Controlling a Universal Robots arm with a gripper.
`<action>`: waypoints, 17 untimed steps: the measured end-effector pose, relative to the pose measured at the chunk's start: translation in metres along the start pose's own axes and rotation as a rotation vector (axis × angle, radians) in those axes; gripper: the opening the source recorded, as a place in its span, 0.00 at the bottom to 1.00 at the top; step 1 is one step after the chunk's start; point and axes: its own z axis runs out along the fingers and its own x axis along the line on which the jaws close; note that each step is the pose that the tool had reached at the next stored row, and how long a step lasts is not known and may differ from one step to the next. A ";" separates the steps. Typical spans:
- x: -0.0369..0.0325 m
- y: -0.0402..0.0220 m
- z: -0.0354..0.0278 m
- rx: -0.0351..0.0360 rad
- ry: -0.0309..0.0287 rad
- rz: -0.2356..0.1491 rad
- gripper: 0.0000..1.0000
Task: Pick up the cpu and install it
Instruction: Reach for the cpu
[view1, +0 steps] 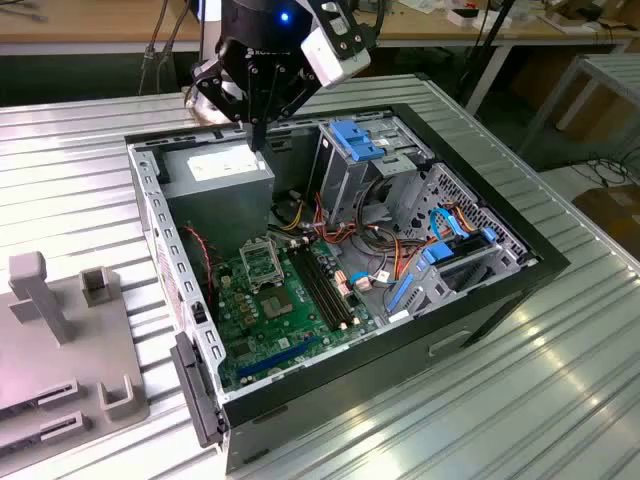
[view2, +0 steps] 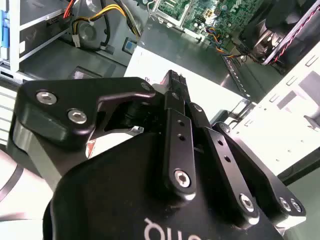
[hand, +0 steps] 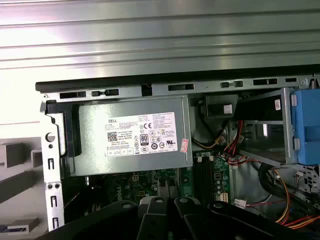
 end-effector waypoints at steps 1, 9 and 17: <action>0.0000 0.0000 0.0000 0.0000 0.0000 0.000 0.11; 0.0018 -0.0001 -0.0001 0.0000 0.0000 0.000 0.11; 0.0044 -0.0003 -0.0001 0.0000 0.0000 0.000 0.11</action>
